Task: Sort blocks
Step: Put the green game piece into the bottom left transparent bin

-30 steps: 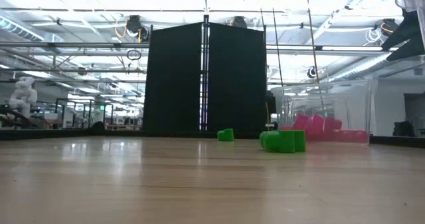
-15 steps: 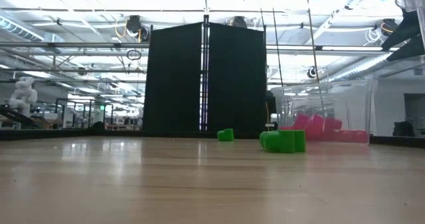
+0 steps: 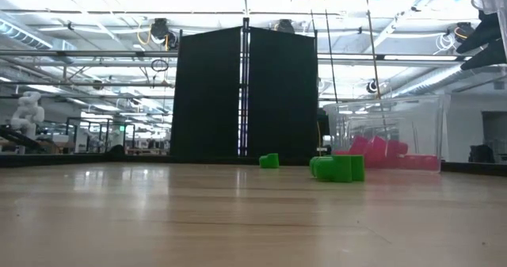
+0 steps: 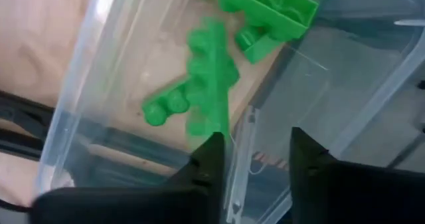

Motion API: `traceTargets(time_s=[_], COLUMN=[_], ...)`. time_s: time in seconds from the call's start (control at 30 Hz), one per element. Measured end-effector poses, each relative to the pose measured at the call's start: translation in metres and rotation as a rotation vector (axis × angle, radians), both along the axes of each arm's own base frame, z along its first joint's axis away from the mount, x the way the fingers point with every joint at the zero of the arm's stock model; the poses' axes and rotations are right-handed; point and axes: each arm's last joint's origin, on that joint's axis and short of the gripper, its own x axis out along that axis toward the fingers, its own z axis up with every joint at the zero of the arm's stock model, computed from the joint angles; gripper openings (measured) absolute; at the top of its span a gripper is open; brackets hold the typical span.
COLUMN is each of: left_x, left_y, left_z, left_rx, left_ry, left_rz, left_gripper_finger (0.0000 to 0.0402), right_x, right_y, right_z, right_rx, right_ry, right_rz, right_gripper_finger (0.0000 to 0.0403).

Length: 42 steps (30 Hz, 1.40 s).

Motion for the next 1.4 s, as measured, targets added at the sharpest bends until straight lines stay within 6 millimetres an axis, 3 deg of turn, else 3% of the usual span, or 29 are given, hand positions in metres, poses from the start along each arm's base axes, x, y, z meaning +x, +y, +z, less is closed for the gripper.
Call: traceTargets(time_s=[0.2, 0.33, 0.7, 0.83, 0.97, 1.03, 1.17, 1.27, 1.4], left_x=[0.017, 0.044, 0.132, 0.17, 0.194, 0.197, 0.202, 0.208, 0.219], left_y=[0.013, 0.04, 0.174, 0.228, 0.289, 0.326, 0.391, 0.417, 0.434], left_z=[0.001, 0.003, 0.009, 0.01, 0.0, -0.009, -0.046, -0.082, -0.123], left_rx=[-0.014, 0.048, 0.534, 0.578, 0.718, 0.715, 0.5, 0.351, 0.207], left_ry=[-0.009, -0.107, -0.44, -0.647, -0.71, -0.702, -0.641, -0.566, -0.504], left_rz=[0.016, 0.024, 0.0, 0.162, 0.4, 0.571, 0.781, 0.866, 0.902], left_gripper_finger=[0.0135, 0.0143, 0.0144, 0.0144, 0.0144, 0.0144, 0.0144, 0.0144, 0.0144], right_x=[0.0, 0.0, 0.0, 0.0, -0.001, -0.001, -0.001, -0.001, -0.001], right_y=[0.0, 0.0, 0.0, 0.0, -0.001, -0.002, -0.002, -0.001, -0.001], right_z=[0.0, 0.0, 0.0, 0.0, 0.0, 0.0, 0.0, 0.0, 0.0], right_rx=[-0.005, -0.031, -0.072, -0.084, -0.11, -0.114, -0.111, -0.111, -0.111], right_ry=[0.003, 0.015, 0.037, 0.043, 0.052, 0.054, 0.052, 0.052, 0.052], right_rz=[0.004, 0.013, 0.037, 0.043, 0.008, 0.005, 0.004, 0.005, 0.006], right_gripper_finger=[0.0208, 0.0208, 0.0208, 0.0208, 0.0208, 0.0208, 0.0208, 0.0208, 0.0208])
